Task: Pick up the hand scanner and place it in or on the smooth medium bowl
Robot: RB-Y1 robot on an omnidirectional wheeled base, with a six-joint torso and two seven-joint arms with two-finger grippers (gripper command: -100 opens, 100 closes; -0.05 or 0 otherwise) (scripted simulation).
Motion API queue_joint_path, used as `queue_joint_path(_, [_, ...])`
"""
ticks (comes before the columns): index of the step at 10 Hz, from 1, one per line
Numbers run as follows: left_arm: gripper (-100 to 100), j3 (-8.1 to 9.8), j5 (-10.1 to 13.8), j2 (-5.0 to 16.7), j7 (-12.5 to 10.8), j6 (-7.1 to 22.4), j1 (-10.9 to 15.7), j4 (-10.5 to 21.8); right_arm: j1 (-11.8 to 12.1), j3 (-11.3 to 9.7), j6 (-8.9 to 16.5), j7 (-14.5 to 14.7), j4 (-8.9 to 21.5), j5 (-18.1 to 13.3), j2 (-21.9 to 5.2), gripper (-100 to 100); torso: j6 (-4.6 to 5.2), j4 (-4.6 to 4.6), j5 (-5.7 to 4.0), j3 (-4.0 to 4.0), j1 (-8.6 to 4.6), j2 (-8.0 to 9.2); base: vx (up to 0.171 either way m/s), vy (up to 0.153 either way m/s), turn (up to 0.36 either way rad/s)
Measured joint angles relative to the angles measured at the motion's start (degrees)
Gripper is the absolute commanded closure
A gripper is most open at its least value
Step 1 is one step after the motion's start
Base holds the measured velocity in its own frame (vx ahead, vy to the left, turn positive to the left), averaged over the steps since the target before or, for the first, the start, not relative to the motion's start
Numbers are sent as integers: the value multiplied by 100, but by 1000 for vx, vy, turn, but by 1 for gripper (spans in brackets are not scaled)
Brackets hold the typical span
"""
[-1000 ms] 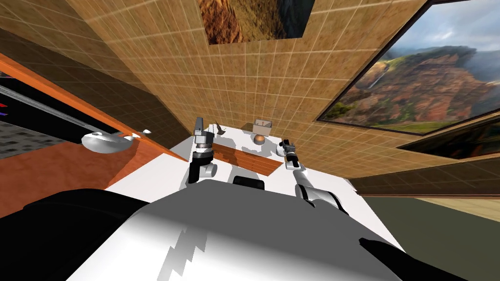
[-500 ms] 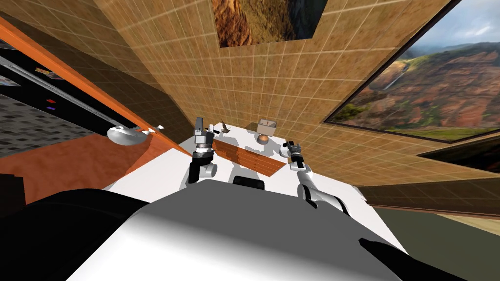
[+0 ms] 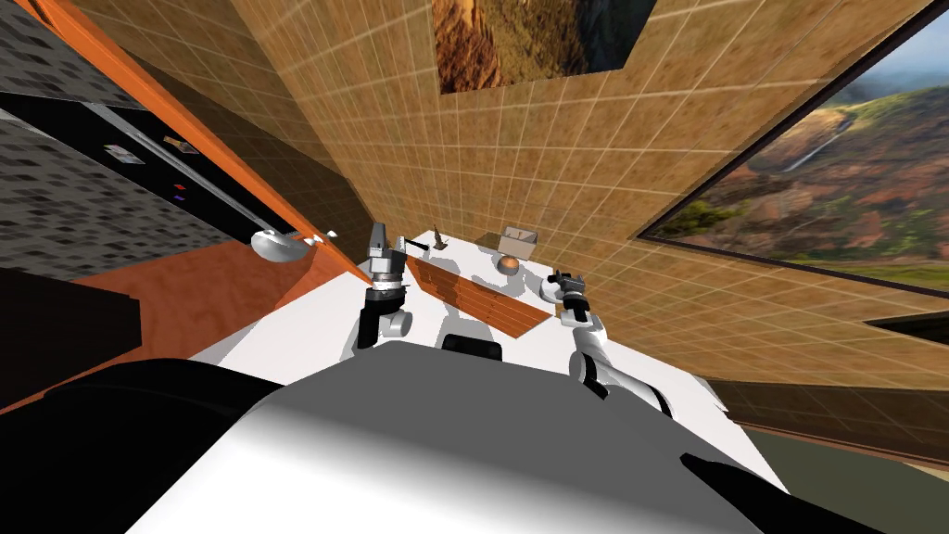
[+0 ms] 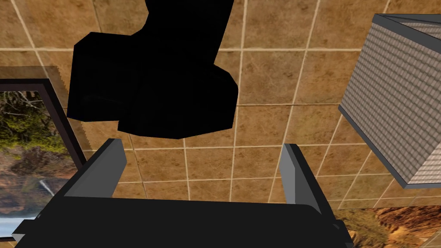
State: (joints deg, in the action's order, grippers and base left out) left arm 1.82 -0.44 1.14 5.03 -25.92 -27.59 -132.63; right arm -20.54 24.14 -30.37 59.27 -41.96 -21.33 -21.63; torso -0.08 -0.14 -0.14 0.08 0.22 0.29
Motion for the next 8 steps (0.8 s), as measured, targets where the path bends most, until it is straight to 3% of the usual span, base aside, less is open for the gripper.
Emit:
queue_joint_path(2, [0, 1, 0, 0, 0, 0, -1, 0, 10, 291, 42, -116, 7, -260, -28, -100, 7, -2, -2, -6, -11, -10, -13, 2, -18])
queue_joint_path(3, [0, 1, 0, 0, 0, 0, -1, 0, 6, 305, 31, -112, 20, -267, -30, 0, 5, -4, -3, -9, -12, -15, 0, 0, 0])
queue_joint_path(8, [0, 1, 0, 0, 0, 0, -2, 0, 6, 304, 32, -112, 18, -266, -30, 0, 5, -5, -3, -12, -13, -21, 0, 0, 0])
